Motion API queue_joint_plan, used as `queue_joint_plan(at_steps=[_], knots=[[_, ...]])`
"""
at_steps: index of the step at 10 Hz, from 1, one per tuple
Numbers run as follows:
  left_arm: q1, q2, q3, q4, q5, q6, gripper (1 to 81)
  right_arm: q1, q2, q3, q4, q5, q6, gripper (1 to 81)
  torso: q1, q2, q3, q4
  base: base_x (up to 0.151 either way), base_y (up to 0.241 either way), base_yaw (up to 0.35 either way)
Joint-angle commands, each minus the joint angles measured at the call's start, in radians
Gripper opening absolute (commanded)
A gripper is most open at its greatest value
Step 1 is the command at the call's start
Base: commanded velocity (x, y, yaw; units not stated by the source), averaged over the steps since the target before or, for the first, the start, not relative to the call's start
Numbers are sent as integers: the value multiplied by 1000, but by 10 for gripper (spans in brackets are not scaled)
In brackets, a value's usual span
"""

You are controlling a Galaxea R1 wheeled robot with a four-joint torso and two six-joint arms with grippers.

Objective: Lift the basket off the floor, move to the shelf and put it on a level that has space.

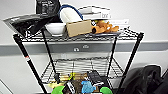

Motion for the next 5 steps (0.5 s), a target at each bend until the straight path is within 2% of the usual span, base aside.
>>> queue_joint_plan(at_steps=[1,5], knots=[[-148,-84,175,17,-8,0,10,162,-61,144,11,-18,1,10,0,0,0,0,0,0,0],[-223,-156,302,17,-18,-3,10,236,-138,254,31,-22,8,10,0,0,0,0,0,0,0]])
